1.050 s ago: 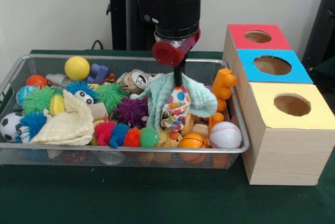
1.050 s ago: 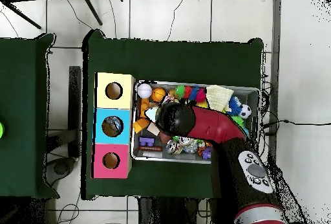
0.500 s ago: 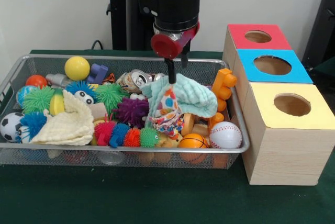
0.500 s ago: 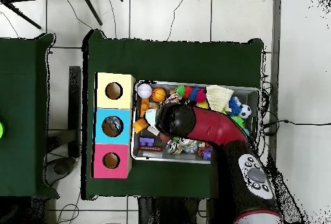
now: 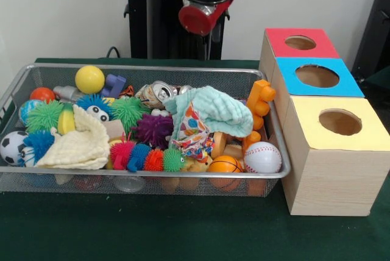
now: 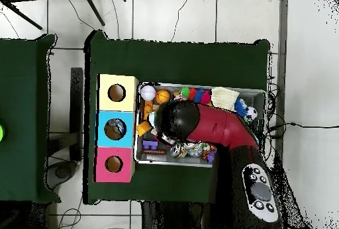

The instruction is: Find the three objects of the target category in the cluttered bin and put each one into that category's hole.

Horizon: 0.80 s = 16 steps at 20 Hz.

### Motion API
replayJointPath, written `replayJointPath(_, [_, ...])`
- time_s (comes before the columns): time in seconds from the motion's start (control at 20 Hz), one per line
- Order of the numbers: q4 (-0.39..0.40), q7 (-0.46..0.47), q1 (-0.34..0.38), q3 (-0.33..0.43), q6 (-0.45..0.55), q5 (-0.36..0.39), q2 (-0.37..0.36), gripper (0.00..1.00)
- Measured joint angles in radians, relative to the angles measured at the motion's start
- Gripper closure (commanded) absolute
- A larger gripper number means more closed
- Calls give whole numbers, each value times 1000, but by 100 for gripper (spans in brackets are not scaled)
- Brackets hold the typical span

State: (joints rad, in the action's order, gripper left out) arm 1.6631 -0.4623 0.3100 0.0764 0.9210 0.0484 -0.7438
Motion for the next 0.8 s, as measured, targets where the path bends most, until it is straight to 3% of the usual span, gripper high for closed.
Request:
replayJointPath(0.25, [-63, 0, 10, -9, 59, 1, -2, 0])
replayJointPath(0.8, [-204, 0, 103, -10, -27, 45, 86, 0])
